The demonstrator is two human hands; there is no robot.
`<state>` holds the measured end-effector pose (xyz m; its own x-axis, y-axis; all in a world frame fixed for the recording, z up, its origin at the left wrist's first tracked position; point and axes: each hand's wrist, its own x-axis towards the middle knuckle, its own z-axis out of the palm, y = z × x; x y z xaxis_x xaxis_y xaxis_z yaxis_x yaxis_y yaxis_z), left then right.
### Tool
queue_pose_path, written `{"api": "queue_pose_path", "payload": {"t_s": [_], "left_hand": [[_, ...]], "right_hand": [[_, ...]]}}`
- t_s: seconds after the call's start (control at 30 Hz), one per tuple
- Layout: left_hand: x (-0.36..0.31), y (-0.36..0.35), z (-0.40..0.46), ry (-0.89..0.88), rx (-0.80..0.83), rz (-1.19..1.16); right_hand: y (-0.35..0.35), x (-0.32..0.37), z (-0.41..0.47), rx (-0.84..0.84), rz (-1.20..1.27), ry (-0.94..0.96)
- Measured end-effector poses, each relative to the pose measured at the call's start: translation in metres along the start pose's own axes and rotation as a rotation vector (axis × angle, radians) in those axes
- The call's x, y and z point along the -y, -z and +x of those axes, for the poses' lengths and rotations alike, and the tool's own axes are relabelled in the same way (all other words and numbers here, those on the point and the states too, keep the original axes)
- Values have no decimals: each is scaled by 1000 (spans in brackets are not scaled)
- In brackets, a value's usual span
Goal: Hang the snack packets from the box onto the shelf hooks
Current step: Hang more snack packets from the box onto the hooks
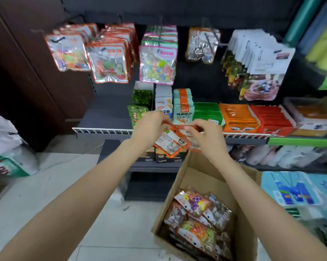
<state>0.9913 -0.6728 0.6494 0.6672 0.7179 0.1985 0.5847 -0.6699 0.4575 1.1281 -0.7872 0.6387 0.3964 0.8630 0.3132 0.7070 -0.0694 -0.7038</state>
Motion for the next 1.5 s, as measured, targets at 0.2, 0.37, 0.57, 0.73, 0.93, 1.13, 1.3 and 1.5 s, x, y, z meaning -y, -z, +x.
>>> {"api": "queue_pose_path", "payload": {"t_s": [0.2,0.37,0.57,0.73,0.93,1.13,1.3,1.5], "left_hand": [[78,80,-13,-189,-63,27],[143,131,-24,-279,-61,-94],[199,168,-33,-273,-48,-182],[246,183,-41,-97,-139,-101],[279,220,-49,119,-348,-77],[290,255,-47,269,-572,-32],[299,274,-36,290,-651,32],[304,280,-21,266,-642,32]], "right_hand": [[-50,77,30,273,384,-159],[-118,117,59,592,471,-260],[-183,163,75,513,516,-300],[-211,184,85,256,424,-299],[-227,226,107,-65,252,-108],[-248,275,150,-228,445,-163],[-257,291,184,-286,544,-193],[-261,300,212,-356,513,-205]]}}
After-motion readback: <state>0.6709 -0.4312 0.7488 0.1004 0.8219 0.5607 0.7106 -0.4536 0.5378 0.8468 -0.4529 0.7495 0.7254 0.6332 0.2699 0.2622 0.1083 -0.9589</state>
